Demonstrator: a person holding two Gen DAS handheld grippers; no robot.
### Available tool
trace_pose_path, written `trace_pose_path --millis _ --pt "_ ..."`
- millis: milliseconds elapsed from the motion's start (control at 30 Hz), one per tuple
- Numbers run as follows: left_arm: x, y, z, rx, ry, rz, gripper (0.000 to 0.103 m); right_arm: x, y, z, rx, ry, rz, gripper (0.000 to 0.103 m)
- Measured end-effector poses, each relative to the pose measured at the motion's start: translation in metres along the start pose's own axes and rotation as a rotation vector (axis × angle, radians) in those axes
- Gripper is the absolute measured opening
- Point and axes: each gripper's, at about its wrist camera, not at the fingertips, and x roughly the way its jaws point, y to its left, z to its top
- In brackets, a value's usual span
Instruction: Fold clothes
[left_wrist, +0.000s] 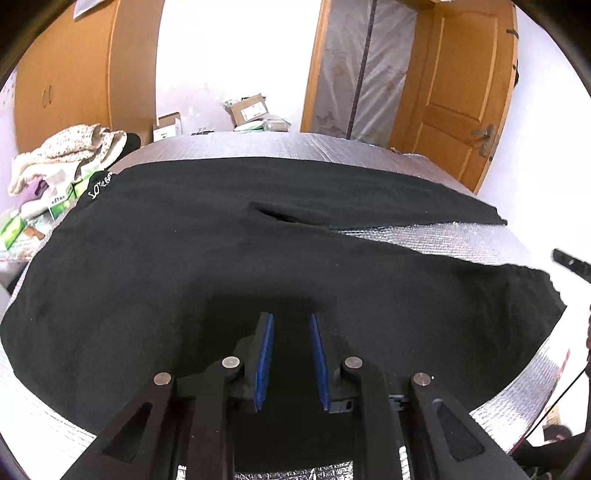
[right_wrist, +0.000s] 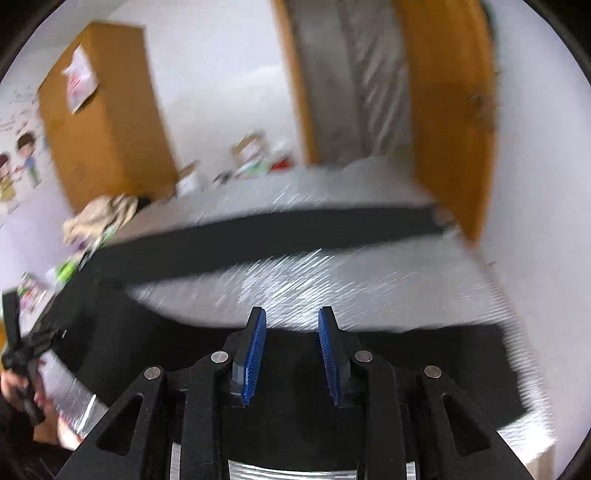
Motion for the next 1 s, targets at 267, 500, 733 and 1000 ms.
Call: trace_pose_path --millis 267,500,733,1000 --pt "0.013 0.005 -0.008 -0.005 0.031 0.005 0.021 0.059 0.025 -0.030 -0.147 0.150 0.002 0.030" --pt "0.010 0.000 0.000 0.009 0.029 0.015 0.021 0.039 -0.032 -0.022 0.027 0.093 -0.096 0.030" --pt "0.011 0.008 0.023 -0.006 -0.031 0.083 0.021 0.056 -0.002 -0.001 -0.043 0.063 0.024 0.030" --pt "0.034 0.021 0.016 -0.063 0.046 0.168 0.021 0.096 0.035 0.007 -0.153 0.102 0.053 0.030"
